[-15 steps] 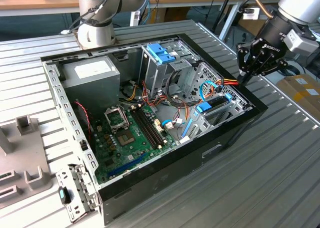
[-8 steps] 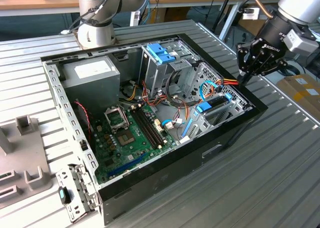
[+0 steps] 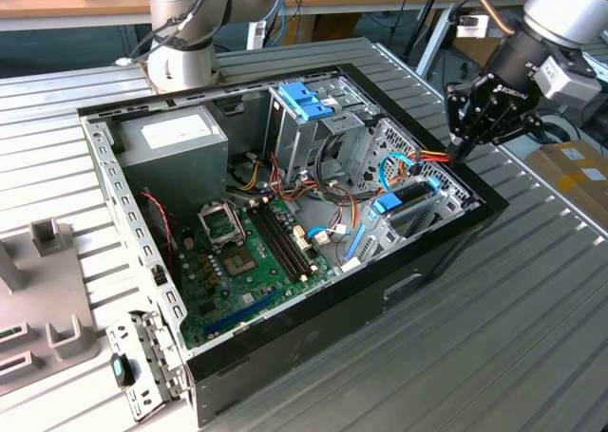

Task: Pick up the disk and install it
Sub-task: 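Insert the first disk wire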

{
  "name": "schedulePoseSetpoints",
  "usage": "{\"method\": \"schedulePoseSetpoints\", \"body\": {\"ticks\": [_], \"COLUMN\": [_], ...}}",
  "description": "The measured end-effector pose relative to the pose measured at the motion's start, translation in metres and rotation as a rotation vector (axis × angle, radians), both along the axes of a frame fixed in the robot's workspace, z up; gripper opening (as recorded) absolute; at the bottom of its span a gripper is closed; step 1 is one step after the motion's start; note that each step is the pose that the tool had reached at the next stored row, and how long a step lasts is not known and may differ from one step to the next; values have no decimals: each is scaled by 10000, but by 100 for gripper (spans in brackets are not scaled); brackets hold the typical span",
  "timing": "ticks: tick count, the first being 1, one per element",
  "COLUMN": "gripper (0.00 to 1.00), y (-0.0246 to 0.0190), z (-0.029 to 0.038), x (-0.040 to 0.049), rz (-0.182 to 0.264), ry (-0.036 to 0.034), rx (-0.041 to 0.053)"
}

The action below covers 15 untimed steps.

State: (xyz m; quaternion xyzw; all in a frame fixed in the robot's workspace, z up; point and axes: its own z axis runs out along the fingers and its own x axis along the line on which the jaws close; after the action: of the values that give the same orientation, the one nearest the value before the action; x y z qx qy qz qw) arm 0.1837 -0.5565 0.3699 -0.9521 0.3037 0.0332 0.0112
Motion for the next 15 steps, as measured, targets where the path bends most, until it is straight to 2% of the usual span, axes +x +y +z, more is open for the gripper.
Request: {"method": "schedulePoseSetpoints", "body": {"ticks": [15], "gripper": [17], "y": [-1], "z": [0], "x": [-121], "rz": [0], "ry": [0], "rx": [-1]}}
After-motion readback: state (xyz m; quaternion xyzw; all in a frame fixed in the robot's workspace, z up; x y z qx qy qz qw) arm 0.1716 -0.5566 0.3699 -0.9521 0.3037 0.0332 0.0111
